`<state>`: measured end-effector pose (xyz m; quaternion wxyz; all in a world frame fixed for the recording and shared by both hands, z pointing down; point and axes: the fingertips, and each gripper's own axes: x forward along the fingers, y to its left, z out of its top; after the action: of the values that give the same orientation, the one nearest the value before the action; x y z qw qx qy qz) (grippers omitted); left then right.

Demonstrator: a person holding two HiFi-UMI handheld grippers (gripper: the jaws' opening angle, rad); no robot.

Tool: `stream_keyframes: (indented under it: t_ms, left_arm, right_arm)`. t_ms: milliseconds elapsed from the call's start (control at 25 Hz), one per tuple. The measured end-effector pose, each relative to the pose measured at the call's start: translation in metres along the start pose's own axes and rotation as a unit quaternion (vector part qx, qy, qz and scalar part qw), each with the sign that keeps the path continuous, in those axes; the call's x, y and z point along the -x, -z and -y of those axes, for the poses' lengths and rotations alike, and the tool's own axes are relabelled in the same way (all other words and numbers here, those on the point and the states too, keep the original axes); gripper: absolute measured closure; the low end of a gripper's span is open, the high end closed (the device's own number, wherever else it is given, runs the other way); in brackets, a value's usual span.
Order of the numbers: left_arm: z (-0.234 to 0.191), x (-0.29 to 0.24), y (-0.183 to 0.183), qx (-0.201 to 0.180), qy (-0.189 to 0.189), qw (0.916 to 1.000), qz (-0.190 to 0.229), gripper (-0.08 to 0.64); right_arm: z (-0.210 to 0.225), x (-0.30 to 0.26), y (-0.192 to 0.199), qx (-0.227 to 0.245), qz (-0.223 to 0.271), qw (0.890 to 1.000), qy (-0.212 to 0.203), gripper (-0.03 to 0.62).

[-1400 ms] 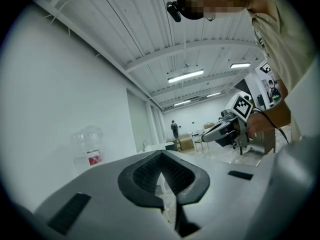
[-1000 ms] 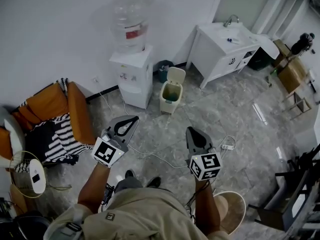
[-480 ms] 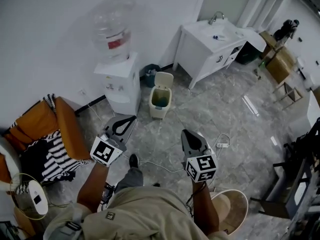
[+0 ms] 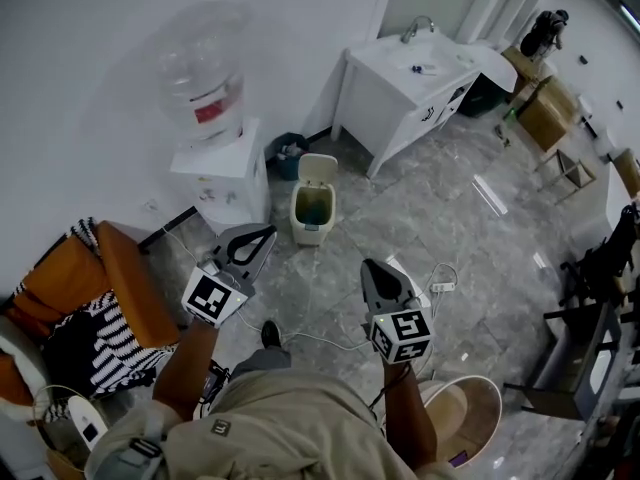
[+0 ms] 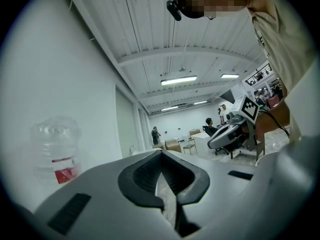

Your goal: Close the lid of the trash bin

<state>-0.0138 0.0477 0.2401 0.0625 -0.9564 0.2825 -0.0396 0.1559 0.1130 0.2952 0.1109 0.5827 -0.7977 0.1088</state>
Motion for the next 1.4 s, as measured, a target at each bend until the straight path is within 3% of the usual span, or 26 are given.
stream_keyframes:
  t_ms: [240,360,520,680,960,1080,1280,1400]
  left_arm:
    - [-0.046,-0.016,0.013,-0.008,0.019,0.9998,0.006,0.546]
    - [-0.069,-0.019,0.017,0.012,0.022,0.9997,0.001,0.546]
    - [-0.101,-0.022,0.027,-0.018,0.030,0.9991,0.025,0.546]
    - [-0.122,-0.020,0.033,0.027,0.030,0.9991,0.012,0.546]
    - [-0.148,-0.029,0.043,0.012,0.031,0.9992,0.023,0.546]
    - [-0.154,-0.029,0.045,0.025,0.029,0.9992,0.015,0.546]
    - [-0.172,-0.032,0.053,-0.012,0.017,0.9997,0.015,0.546]
    - [-0.187,-0.034,0.057,-0.013,0.000,0.9999,0.004,0.546]
  right_arm:
    - [-0.001,-0.044,-0.008,-0.008,-0.009,1.000,0.015,0.566]
    - [-0.006,-0.066,-0.015,-0.006,-0.011,1.000,0.022,0.566]
    - [-0.014,-0.091,-0.023,-0.003,-0.017,0.999,0.029,0.566]
    - [-0.021,-0.111,-0.029,0.002,-0.024,0.999,0.034,0.566]
    - [-0.015,-0.137,-0.036,0.010,-0.037,0.999,0.036,0.566]
    - [-0.011,-0.150,-0.039,0.010,-0.037,0.999,0.032,0.566]
    - [0.000,-0.184,-0.043,0.012,-0.035,0.999,0.013,0.566]
    - [0.009,-0.207,-0.046,0.013,-0.033,0.999,-0.001,0.566]
